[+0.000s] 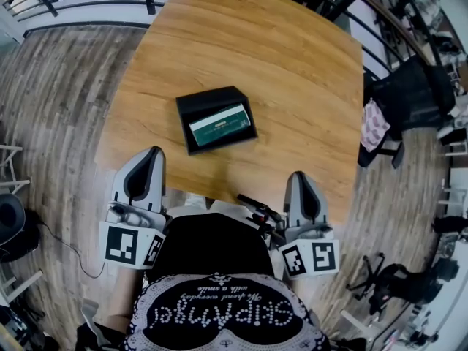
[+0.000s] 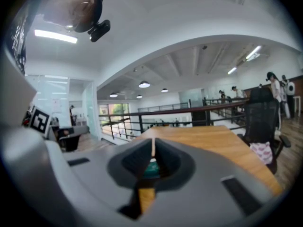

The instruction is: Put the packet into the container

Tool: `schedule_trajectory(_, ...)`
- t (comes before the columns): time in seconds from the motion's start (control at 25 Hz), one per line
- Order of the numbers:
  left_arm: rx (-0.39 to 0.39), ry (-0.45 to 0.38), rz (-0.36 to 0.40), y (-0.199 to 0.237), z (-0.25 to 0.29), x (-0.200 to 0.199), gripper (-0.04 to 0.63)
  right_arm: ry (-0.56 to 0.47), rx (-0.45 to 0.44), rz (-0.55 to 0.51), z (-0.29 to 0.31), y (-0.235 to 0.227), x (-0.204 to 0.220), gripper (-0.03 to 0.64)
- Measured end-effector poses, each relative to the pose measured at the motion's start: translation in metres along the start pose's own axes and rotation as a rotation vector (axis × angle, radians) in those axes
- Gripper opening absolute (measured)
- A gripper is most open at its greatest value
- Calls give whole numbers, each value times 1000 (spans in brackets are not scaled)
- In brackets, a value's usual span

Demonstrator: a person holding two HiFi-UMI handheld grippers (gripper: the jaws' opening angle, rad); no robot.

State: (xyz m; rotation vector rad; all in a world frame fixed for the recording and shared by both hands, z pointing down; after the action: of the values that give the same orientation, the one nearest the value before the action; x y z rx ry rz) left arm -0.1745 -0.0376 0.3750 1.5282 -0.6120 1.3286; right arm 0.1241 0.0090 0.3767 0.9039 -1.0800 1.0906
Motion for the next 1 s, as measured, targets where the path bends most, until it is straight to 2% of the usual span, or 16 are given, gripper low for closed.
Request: schedule_trajectory(1.0, -11, -10, 1, -5, -3, -1, 31, -18, -14, -17, 1, -4, -7, 40)
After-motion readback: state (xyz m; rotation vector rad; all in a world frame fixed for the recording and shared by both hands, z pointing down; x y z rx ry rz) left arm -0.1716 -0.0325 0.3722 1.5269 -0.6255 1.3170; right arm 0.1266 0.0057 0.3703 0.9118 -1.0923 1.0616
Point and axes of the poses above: the fingertips, and each gripper's own axes: z forward along the fingers, y to its left, x out of its underside, the point moved 6 cm from there along -z, backward along the fingers, and after that the axes turned 11 degrees about -z, right-handed, at the moved point
